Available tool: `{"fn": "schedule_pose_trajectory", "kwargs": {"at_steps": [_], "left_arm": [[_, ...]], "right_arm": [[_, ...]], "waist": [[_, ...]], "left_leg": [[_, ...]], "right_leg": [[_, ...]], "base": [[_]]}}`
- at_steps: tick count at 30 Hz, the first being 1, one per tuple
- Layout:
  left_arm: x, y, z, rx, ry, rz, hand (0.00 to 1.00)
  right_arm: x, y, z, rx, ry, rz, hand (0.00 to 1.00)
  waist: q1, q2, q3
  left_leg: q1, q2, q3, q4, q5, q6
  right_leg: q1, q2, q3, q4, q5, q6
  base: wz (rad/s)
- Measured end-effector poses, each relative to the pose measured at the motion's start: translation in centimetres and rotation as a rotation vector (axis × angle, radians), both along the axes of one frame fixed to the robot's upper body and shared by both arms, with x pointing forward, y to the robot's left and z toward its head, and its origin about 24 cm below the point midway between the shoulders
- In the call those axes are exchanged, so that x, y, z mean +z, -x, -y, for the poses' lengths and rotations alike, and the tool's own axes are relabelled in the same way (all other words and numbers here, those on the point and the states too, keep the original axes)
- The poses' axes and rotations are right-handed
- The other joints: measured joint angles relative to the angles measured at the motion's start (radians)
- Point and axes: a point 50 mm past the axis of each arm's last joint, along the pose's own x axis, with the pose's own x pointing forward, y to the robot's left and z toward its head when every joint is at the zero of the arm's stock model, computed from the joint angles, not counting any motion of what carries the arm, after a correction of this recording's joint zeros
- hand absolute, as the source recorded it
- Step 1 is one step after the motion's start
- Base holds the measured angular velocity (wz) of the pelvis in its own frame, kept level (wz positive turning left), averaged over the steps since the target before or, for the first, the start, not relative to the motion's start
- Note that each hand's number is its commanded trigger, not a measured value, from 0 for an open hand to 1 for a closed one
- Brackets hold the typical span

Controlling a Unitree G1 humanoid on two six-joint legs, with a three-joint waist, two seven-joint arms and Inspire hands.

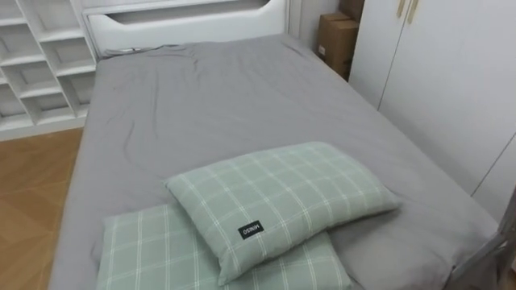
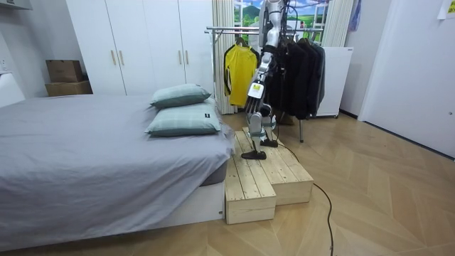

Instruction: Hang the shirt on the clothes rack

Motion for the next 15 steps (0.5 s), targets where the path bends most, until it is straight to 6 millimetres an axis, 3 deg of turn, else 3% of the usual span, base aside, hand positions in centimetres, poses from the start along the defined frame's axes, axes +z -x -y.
{"fn": "schedule_pose_trajectory", "kwargs": {"at_steps": [4, 8, 12, 15], "left_arm": [[-0.07, 0.16, 0.18, -0.012, 0.015, -0.011, 0.00], [-0.14, 0.39, 0.29, -0.019, 0.028, -0.029, 0.00], [-0.15, 0.39, 0.30, -0.020, 0.029, -0.032, 0.00], [-0.15, 0.36, 0.34, -0.023, 0.034, -0.032, 0.00]], "right_arm": [[-0.01, 0.01, -0.02, 0.000, -0.006, -0.004, 0.00], [-0.02, 0.00, -0.08, 0.001, -0.010, -0.006, 0.00], [-0.03, -0.07, -0.14, 0.001, -0.015, -0.003, 0.00], [-0.02, -0.20, -0.14, 0.002, -0.017, 0.001, 0.00]], "waist": [[0.002, -0.003, -0.0025], [0.002, -0.001, -0.0105], [0.002, -0.004, -0.0091], [0.004, -0.005, -0.0027]], "left_leg": [[-0.006, -0.001, -0.005, 0.002, 0.006, 0.000], [-0.012, -0.006, -0.013, 0.003, 0.006, 0.001], [-0.012, -0.011, -0.019, -0.001, 0.006, 0.000], [-0.012, -0.012, -0.023, -0.003, 0.005, -0.001]], "right_leg": [[0.000, -0.002, -0.021, 0.001, -0.013, 0.000], [0.005, -0.002, -0.032, 0.000, -0.013, -0.001], [0.009, -0.004, -0.040, -0.003, -0.014, -0.001], [0.010, -0.003, -0.042, -0.006, -0.015, -0.002]], "base": [[0.15], [0.08], [0.06], [0.02]]}}
